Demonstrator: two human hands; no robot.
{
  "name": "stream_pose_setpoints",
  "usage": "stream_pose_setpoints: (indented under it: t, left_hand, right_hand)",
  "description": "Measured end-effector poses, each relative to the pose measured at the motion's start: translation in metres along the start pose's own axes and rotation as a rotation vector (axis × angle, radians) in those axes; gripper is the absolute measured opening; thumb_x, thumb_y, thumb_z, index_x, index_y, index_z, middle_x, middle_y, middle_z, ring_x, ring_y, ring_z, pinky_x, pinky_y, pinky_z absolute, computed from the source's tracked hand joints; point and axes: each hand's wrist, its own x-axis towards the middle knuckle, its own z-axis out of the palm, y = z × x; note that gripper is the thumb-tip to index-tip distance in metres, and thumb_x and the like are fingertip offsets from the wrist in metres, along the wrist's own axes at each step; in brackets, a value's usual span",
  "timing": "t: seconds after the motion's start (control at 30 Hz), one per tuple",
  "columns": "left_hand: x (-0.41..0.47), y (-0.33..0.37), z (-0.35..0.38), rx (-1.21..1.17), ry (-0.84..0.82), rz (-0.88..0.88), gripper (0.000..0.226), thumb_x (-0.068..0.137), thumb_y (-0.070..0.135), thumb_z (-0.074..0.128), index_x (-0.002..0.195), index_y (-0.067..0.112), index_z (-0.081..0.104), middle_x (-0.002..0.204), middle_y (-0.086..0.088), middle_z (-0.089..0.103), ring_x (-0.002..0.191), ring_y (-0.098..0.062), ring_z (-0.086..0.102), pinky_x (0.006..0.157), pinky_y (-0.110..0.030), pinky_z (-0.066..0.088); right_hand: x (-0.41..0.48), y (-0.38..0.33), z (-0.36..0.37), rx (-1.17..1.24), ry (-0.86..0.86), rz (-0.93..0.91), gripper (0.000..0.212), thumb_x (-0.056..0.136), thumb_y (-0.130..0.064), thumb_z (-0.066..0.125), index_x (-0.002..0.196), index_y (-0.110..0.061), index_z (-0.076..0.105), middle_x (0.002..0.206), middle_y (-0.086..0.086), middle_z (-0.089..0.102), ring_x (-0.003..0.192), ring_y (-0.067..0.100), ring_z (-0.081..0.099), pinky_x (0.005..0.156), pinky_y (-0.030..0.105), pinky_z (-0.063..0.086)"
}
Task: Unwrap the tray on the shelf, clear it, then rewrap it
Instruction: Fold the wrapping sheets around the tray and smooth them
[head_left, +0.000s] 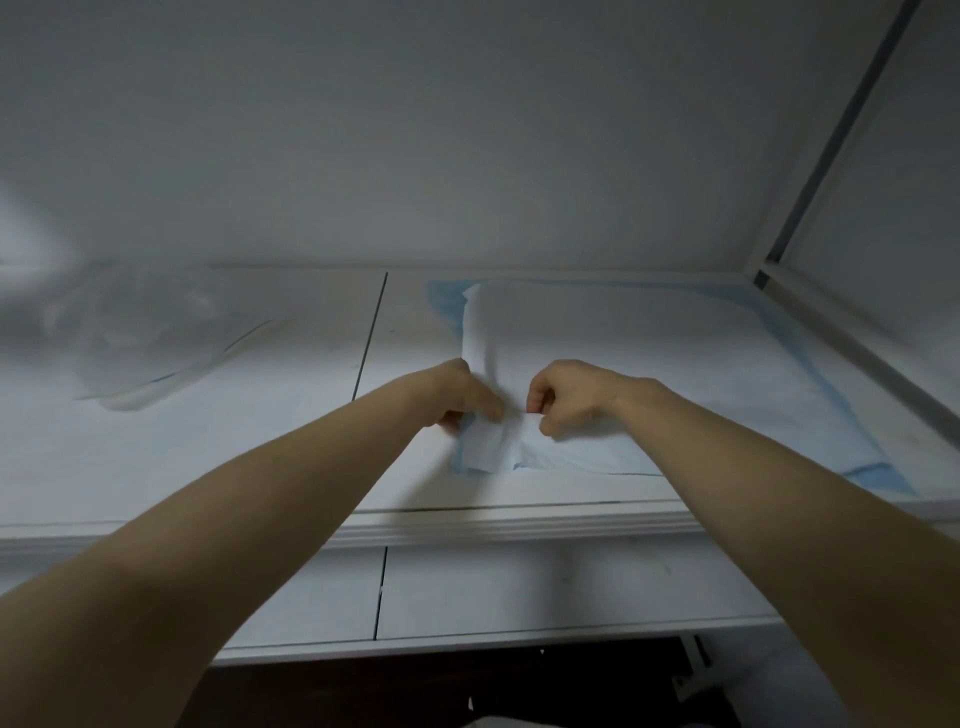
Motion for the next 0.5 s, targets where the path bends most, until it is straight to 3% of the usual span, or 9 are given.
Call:
stream_pose_setpoints:
  t: [0.07, 0.2, 0.3, 0.37, 0.43, 0.5]
  left_hand:
    - [0.001, 0.000, 0.004, 0.012, -0.012, -0.019, 0.043, 0.076, -0.001, 0.072, 0.105, 0.008, 0.042, 0.083, -0.008, 0.052, 0.072, -0.022, 0.057, 0.078, -0.036, 0.055]
    - [0.001, -0.001, 0.006, 0.073, 0.017, -0.025, 0.040, 0.074, -0.010, 0.070, 0.097, 0.005, 0.043, 0.084, -0.013, 0.051, 0.068, -0.022, 0.055, 0.063, -0.033, 0.054]
    - [-0.001, -0.001, 0.006, 0.064, 0.014, -0.041, 0.055, 0.074, -0.006, 0.072, 0.119, -0.002, 0.041, 0.109, -0.018, 0.057, 0.098, -0.032, 0.064, 0.092, -0.042, 0.052]
    - [-0.002, -0.002, 0.009, 0.127, 0.076, 0.018, 0.078, 0.076, 0.007, 0.073, 0.137, -0.001, 0.026, 0.132, -0.015, 0.047, 0.123, -0.031, 0.050, 0.105, -0.040, 0.042]
    - [0.001, -0.005, 0.014, 0.157, 0.128, 0.136, 0.099, 0.073, 0.011, 0.077, 0.146, 0.004, 0.010, 0.142, -0.015, 0.039, 0.130, -0.032, 0.042, 0.108, -0.042, 0.040]
    - [0.003, -0.009, 0.018, 0.159, 0.191, 0.207, 0.112, 0.069, 0.010, 0.079, 0.149, 0.008, 0.001, 0.139, -0.015, 0.043, 0.126, -0.033, 0.047, 0.103, -0.044, 0.044]
  right_hand:
    - [-0.001, 0.000, 0.002, -0.060, 0.014, -0.011, 0.025, 0.075, -0.008, 0.066, 0.100, -0.013, 0.069, 0.088, -0.004, 0.062, 0.084, 0.015, 0.059, 0.081, 0.031, 0.052]
    - [-0.001, -0.004, 0.005, -0.180, 0.041, -0.040, 0.020, 0.074, -0.008, 0.064, 0.094, -0.010, 0.068, 0.089, 0.003, 0.063, 0.079, 0.018, 0.057, 0.069, 0.030, 0.047]
    - [-0.003, -0.006, 0.001, -0.241, 0.055, -0.040, 0.023, 0.073, -0.010, 0.063, 0.095, -0.009, 0.065, 0.094, 0.006, 0.063, 0.078, 0.018, 0.054, 0.065, 0.030, 0.043]
    - [-0.004, -0.006, -0.004, -0.253, 0.061, -0.040, 0.024, 0.072, -0.012, 0.064, 0.096, -0.009, 0.065, 0.097, 0.007, 0.065, 0.078, 0.018, 0.054, 0.065, 0.030, 0.043]
    - [-0.004, -0.006, -0.008, -0.258, 0.066, -0.042, 0.025, 0.071, -0.015, 0.066, 0.095, -0.008, 0.065, 0.099, 0.008, 0.066, 0.077, 0.018, 0.053, 0.064, 0.030, 0.042]
    - [-0.004, -0.007, -0.011, -0.270, 0.075, -0.044, 0.026, 0.070, -0.017, 0.067, 0.095, -0.009, 0.065, 0.099, 0.007, 0.067, 0.078, 0.018, 0.054, 0.063, 0.030, 0.042]
